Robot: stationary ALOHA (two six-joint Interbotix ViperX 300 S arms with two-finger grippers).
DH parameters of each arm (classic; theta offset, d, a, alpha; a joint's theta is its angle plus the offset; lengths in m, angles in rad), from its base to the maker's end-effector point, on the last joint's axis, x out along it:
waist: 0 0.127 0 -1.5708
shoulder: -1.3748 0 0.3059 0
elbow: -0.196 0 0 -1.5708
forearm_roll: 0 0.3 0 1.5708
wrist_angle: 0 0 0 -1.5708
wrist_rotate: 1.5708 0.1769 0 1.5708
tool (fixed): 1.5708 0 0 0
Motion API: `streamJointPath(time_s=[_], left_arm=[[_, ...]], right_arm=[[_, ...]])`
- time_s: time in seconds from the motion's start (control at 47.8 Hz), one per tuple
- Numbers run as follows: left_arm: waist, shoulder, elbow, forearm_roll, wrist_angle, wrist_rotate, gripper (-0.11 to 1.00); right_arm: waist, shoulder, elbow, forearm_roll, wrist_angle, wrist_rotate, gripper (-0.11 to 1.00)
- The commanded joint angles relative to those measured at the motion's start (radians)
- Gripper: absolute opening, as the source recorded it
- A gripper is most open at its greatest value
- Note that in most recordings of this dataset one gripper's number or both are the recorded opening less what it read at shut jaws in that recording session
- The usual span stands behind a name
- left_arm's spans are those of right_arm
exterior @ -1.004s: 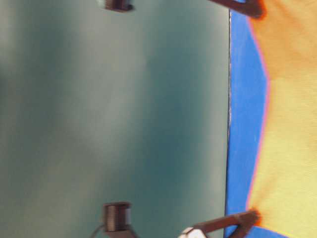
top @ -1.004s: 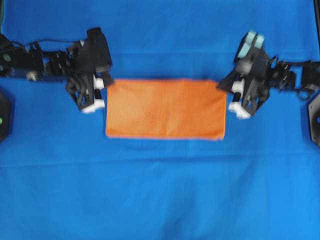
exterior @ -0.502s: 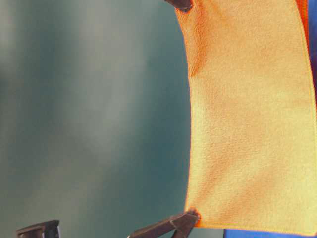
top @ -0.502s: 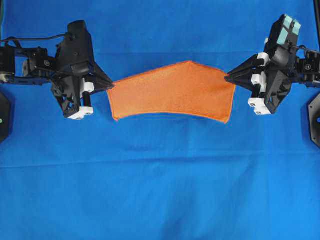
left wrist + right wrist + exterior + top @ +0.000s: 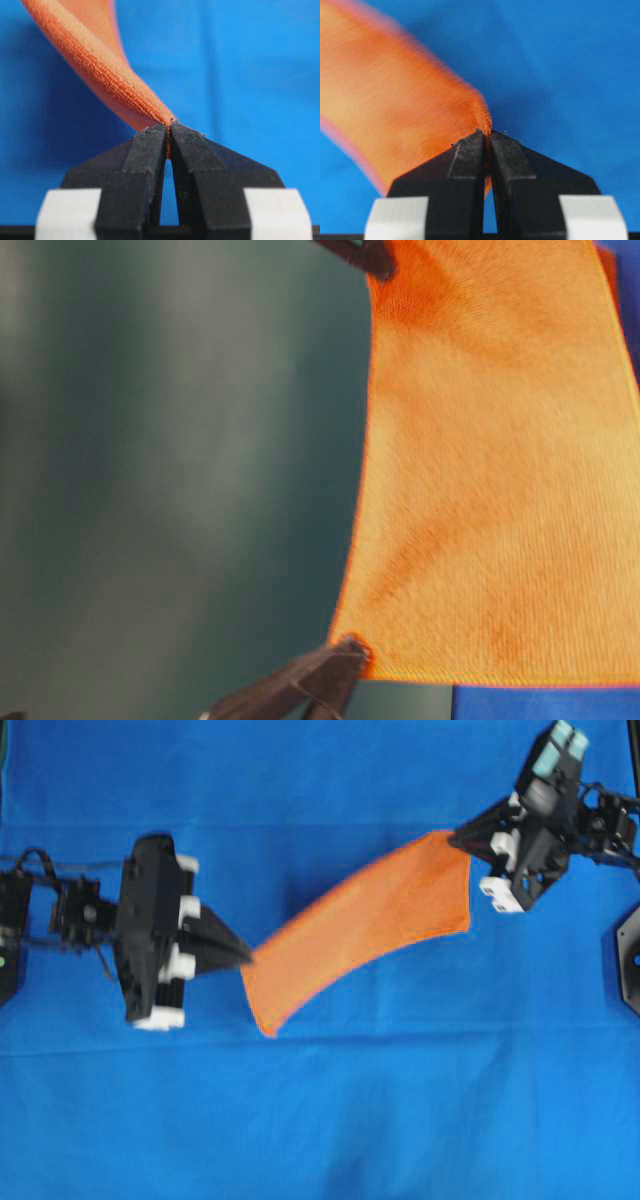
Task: Fold the orange towel.
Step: 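Lift the folded strip and rotate it vertical, right gripper moving up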
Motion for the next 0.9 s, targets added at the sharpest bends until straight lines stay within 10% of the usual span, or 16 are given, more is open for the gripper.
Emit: streamJointPath(time_s=[0.0, 0.544, 0.879], left_arm=[[-0.041, 0.017, -0.046, -0.002, -0.046, 0.009, 0.01], [-0.1, 0.281, -0.293, 0.0, -0.103, 0.189, 0.01], [-0.098, 0.342, -0.362, 0.0, -0.133, 0.229, 0.01]], right_arm=[[-0.038, 0.035, -0.054, -0.029, -0.026, 0.0, 0.01], [-0.132, 0.284, -0.307, -0.147, -0.074, -0.003, 0.01], [-0.158, 0.258, -0.282, -0.156, -0.069, -0.003, 0.01]])
